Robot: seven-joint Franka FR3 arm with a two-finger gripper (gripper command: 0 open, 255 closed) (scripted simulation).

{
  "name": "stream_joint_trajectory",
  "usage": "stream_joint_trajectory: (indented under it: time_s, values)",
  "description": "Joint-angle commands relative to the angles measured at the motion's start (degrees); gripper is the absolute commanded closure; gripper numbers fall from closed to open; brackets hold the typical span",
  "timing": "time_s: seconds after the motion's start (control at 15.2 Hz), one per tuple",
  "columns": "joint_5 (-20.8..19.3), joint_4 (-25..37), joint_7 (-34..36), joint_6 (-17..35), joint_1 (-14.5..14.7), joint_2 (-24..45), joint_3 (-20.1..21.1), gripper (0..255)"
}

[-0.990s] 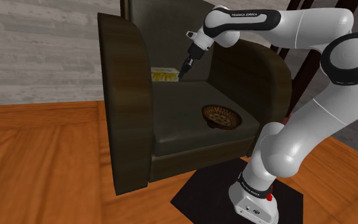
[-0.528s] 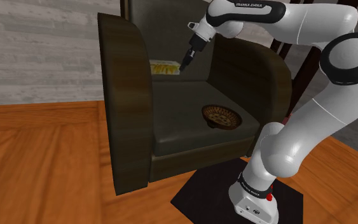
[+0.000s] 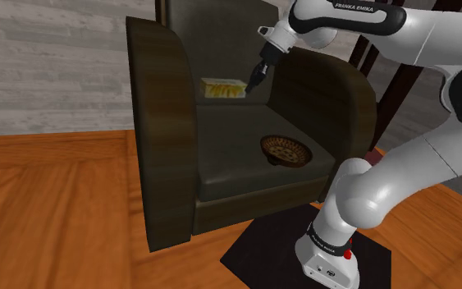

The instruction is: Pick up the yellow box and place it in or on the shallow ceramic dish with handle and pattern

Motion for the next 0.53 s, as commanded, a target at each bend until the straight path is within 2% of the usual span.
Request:
stream_joint_trajectory:
  time_s: [0.0, 0.46]
  values:
    - [-1.07, -2.65, 0.6, -1.63, -1.1, -4.45, 0.75, 255]
    - [-3.43, -11.34, 2.53, -8.64, -5.18, -20.19, 3.46, 255]
